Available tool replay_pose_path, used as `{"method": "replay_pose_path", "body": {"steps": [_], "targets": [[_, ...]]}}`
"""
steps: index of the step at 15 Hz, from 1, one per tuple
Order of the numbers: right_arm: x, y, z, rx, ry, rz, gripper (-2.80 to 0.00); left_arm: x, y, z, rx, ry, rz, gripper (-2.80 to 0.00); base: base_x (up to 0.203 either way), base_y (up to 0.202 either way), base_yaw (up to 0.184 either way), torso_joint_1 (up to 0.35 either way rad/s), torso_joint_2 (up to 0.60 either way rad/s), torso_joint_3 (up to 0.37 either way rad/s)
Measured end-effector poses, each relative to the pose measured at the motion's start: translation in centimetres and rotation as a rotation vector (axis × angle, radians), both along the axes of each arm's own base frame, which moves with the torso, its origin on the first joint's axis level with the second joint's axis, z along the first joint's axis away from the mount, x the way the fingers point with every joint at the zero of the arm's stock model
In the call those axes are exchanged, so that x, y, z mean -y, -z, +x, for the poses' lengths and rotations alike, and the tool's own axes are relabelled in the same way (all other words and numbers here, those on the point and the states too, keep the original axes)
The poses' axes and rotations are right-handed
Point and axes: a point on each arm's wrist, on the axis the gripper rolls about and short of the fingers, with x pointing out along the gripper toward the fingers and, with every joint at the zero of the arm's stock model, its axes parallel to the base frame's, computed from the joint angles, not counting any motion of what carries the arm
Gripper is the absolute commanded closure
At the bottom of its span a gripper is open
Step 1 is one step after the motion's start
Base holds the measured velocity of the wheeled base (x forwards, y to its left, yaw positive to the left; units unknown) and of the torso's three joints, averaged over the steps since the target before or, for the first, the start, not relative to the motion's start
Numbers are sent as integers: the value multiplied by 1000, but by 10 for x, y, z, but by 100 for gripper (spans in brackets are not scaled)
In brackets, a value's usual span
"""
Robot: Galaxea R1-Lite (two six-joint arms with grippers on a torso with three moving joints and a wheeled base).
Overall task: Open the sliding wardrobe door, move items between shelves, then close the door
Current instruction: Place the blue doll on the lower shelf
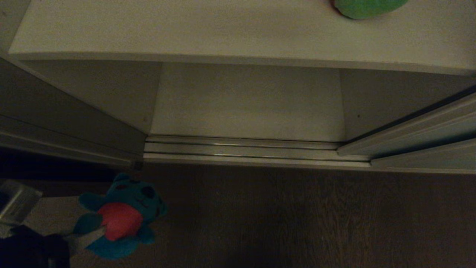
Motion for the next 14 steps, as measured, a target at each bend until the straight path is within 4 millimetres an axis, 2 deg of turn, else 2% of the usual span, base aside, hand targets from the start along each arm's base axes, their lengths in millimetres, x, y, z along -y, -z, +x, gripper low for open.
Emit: {"method": "replay_pose_path", "body": {"steps": [4,7,14], "targets": [[0,0,0,0,0,0,0,13,-9,81,-25,61,-33,0,0,0,0,0,0,0],[0,0,0,0,0,0,0,25,-15,130,38,70,-75,0,0,0,0,0,0,0],[0,0,0,0,0,0,0,37,-8,204,286,-26,-115,0,0,0,0,0,0,0]]}}
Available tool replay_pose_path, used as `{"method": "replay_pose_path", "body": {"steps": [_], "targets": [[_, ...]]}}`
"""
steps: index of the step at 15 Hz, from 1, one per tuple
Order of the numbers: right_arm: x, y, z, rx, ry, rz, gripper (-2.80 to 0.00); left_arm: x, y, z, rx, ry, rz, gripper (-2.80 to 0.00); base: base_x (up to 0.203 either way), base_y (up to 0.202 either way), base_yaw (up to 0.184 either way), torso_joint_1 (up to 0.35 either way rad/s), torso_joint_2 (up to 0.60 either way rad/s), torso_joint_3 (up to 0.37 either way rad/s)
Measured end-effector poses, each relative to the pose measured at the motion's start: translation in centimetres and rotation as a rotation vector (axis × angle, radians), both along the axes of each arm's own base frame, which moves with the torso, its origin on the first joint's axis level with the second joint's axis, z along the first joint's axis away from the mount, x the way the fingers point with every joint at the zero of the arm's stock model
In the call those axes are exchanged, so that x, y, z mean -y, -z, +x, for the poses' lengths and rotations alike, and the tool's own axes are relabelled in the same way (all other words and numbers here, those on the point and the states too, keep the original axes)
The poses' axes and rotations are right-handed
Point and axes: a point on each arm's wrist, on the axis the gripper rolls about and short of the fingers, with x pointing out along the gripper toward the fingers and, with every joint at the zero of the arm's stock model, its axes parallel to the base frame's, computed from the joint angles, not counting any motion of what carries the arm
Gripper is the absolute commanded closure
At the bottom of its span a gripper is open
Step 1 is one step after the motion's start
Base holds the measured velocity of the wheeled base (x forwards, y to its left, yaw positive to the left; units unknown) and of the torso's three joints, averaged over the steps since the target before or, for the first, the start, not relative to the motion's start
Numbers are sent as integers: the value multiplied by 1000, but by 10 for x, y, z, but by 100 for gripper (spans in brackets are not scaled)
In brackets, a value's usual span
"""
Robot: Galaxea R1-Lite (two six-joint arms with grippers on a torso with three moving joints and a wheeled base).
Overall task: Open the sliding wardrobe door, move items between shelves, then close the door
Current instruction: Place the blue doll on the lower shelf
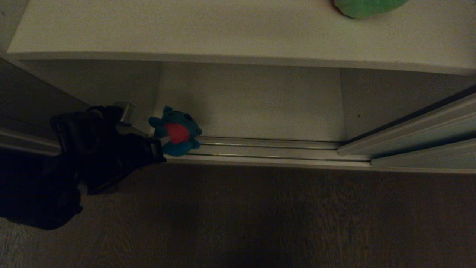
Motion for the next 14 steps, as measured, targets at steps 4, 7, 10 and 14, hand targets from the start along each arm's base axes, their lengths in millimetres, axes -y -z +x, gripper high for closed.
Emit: {"method": "replay_pose_path", "body": {"steps": [4,7,10,14], "targets": [[0,0,0,0,0,0,0,9,14,42,140,-42,-26,0,0,0,0,0,0,0],[0,0,0,0,0,0,0,16,25,71,221,-56,-49,0,0,0,0,0,0,0],[0,0,0,0,0,-1,0,20,32,95,277,-83,-68,0,0,0,0,0,0,0],[0,0,0,0,0,0,0,24,54,124,329,-104,-82,0,0,0,0,0,0,0]]}}
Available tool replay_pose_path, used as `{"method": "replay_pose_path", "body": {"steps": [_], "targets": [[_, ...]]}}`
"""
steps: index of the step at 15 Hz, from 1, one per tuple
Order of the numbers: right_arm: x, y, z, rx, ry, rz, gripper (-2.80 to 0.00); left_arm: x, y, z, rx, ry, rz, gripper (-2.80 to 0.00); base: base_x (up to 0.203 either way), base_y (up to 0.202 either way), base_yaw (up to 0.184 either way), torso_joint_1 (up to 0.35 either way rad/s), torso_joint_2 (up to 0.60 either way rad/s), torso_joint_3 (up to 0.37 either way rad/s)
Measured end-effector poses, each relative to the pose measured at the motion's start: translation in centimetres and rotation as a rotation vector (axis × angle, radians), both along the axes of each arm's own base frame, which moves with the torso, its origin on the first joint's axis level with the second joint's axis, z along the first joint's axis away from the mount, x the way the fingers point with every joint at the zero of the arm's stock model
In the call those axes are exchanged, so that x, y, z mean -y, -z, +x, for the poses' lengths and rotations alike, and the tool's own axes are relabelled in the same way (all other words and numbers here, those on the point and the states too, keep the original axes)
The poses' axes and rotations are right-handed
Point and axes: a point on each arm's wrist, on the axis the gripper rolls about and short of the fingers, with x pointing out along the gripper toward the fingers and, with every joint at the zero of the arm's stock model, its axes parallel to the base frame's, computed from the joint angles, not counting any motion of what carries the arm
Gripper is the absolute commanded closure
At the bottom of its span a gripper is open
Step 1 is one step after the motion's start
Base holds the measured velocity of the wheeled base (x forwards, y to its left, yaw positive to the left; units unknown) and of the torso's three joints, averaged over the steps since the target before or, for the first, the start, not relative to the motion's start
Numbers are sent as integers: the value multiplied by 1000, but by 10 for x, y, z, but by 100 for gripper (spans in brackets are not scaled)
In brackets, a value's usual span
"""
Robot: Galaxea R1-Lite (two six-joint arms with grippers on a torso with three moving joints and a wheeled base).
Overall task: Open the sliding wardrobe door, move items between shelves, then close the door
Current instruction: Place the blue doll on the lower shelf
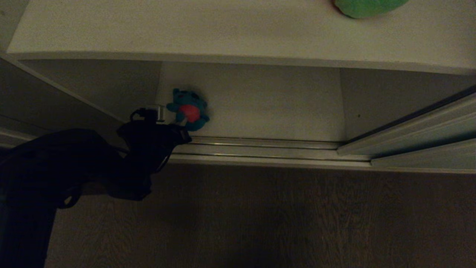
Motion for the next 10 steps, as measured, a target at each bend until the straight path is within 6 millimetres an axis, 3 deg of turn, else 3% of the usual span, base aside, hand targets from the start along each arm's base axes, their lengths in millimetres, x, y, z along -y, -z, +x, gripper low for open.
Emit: {"method": "replay_pose_path", "body": {"steps": [5,10], "targets": [[0,0,0,0,-1,0,0,-1,13,23,55,-38,-20,0,0,0,0,0,0,0],[0,0,0,0,-1,0,0,-3,21,28,78,-57,-31,0,0,0,0,0,0,0]]}}
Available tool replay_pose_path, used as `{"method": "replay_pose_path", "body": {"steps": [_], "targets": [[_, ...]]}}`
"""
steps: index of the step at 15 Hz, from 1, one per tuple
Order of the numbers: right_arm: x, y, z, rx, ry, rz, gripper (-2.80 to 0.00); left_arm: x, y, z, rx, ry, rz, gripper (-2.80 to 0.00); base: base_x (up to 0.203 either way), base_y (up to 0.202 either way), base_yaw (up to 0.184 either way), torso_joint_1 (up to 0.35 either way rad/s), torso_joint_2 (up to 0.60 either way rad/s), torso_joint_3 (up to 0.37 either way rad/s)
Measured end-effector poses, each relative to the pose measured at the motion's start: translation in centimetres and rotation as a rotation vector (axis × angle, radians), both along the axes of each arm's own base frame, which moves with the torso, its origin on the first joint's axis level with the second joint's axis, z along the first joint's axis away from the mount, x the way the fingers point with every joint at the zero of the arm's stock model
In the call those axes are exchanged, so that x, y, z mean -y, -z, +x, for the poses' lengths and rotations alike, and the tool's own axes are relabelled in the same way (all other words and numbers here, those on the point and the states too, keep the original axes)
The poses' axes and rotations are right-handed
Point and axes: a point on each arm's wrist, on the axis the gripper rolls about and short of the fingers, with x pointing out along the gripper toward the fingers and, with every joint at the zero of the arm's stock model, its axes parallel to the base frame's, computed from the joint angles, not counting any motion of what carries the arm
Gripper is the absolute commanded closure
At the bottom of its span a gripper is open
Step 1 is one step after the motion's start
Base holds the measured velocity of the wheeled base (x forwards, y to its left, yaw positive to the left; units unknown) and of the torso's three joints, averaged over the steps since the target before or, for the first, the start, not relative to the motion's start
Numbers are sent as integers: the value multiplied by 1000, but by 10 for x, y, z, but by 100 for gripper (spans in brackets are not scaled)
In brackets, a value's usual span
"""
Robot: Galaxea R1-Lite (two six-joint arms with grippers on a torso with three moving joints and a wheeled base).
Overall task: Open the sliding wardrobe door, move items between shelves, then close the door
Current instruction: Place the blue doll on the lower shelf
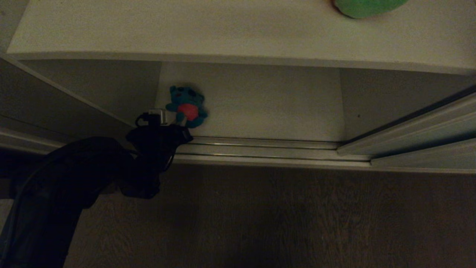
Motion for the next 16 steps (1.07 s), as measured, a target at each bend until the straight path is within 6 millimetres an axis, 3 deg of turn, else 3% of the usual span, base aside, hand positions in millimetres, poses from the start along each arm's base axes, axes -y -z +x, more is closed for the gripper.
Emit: {"method": "replay_pose_path", "body": {"steps": [6,7,16], "targets": [[0,0,0,0,0,0,0,-5,1,7,42,-34,-48,0,0,0,0,0,0,0],[0,0,0,0,0,0,0,-5,0,8,47,-35,-51,-280,0,0,0,0,0,0],[0,0,0,0,0,0,0,-6,-4,8,32,-30,-126,-280,0,0,0,0,0,0]]}}
